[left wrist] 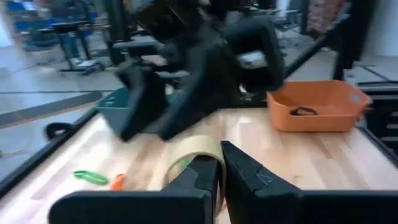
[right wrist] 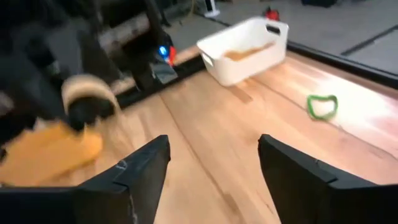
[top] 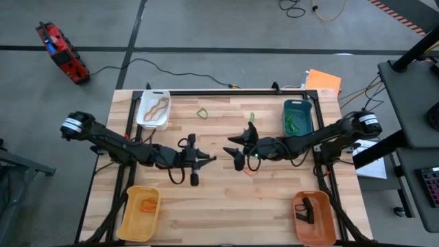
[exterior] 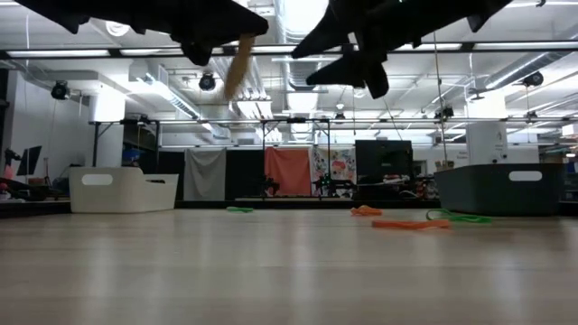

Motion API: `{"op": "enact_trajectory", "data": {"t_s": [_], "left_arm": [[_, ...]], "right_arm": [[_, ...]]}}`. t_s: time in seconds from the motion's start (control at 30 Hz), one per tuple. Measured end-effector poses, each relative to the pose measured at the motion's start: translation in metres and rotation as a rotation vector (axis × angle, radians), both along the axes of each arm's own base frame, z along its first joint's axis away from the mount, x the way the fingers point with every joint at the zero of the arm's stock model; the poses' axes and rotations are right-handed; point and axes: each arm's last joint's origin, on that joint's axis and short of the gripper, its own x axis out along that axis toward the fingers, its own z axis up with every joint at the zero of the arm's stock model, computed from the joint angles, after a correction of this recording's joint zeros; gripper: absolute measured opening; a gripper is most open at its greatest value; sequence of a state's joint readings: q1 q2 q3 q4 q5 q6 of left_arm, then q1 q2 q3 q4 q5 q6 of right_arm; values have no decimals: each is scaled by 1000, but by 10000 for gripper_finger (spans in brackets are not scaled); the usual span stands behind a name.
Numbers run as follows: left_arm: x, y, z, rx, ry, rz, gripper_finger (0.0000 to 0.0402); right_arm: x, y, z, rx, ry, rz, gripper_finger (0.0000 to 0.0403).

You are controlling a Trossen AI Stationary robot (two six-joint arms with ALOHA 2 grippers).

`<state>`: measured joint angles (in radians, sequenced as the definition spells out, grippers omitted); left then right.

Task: Sort rubber bands into baskets
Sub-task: Put the brown rubber band into the white bin

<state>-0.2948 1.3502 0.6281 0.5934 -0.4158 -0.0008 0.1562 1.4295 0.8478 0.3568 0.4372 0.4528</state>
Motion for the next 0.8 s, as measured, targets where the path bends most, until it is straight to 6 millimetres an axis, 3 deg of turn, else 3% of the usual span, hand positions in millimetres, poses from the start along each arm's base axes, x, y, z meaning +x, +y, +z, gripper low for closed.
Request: {"op": "enact_trajectory", "data": {"t_s": [0.33, 0.6, 0.8], "left_arm": [[-30, 24, 25, 8, 54, 182, 0], [-81, 66, 38, 13, 181, 520, 0], [-103, 97, 40, -35, 213, 703, 0]], "right_arm": [[-2, 0, -9, -12, 84, 0, 265], [-2, 0, -12, -18, 105, 0, 265], [-2, -1, -13, -27, 113, -5, 268]]}}
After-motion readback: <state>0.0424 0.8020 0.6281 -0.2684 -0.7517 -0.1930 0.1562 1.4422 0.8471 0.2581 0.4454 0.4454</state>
